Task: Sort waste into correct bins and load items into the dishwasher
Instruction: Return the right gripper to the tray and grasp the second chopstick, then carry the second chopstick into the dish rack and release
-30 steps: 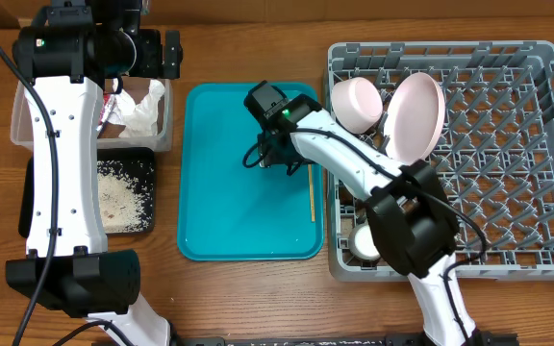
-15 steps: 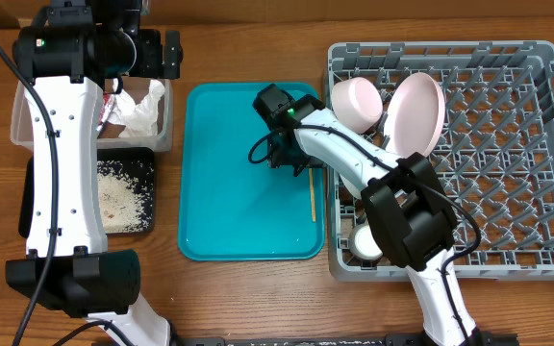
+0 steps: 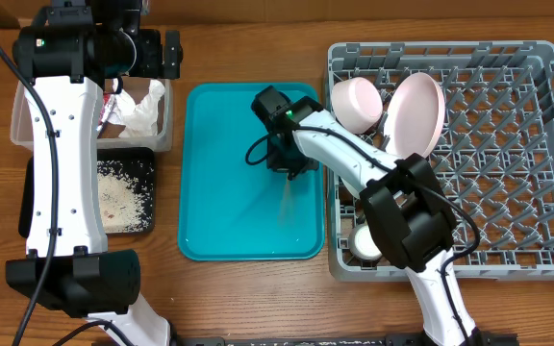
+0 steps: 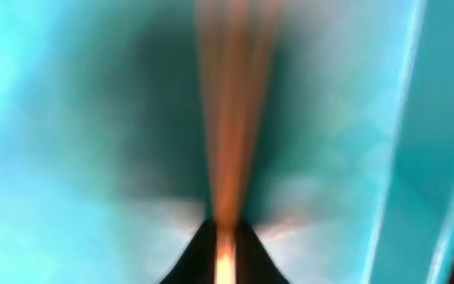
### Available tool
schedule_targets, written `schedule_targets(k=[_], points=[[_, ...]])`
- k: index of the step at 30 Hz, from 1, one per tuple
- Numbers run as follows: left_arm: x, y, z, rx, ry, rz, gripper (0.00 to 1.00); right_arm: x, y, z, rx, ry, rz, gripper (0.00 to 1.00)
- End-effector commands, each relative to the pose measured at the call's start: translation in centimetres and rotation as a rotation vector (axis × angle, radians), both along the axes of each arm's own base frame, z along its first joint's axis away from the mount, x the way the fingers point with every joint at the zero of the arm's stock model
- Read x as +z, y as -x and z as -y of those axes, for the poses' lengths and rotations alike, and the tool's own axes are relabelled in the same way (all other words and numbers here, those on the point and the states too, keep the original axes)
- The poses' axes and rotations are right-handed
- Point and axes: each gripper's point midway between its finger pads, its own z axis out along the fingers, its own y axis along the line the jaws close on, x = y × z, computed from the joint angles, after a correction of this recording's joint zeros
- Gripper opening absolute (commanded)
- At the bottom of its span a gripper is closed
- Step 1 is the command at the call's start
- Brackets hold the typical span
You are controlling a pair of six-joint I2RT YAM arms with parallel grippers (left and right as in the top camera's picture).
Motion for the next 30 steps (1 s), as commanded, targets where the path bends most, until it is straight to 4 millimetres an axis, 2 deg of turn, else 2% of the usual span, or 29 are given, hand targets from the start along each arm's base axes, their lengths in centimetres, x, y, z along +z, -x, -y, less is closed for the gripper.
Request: schedule_targets(k=[1,10,17,22,24,28,29,30], points=[[0.4,-0.3,0.0,0.006,-0.001,0.012,1.0,-1.0,1.1,-0.5,0.01,-0.013,-0.041,0.04],[0.4,-0.3,0.0,0.006,-0.001,0.012,1.0,-0.6,0.6,-0.7,0.009,-0.022,-0.023,0.04],[0.4,-0.3,0.0,0.006,-0.001,0.012,1.0,1.7,0.3,-0.6,0.008,-0.012,-0.001,0.04],[0.4,-0.3,0.0,0.006,-0.001,0.012,1.0,6.1,-0.1,-0.5,0.006,-0.045,0.071,0.04],[0.4,-0.3,0.0,0.006,-0.001,0.012,1.0,8.4,0.0,-0.2,0.007,-0.057,0.105,0.04],[0.4,-0.3,0.0,0.006,-0.001,0.012,1.0,12.5,0.7,1.4,-0.002,-0.043,0.161,0.04],[0.4,-0.3,0.0,0.006,-0.001,0.012,1.0,14.6,1.4,2.4,-0.008,-0.03,0.187,0.04],[0.4,-0.3,0.0,0.006,-0.001,0.012,1.0,15.5,1.7,2.9,-0.01,-0.024,0.196,0.04]])
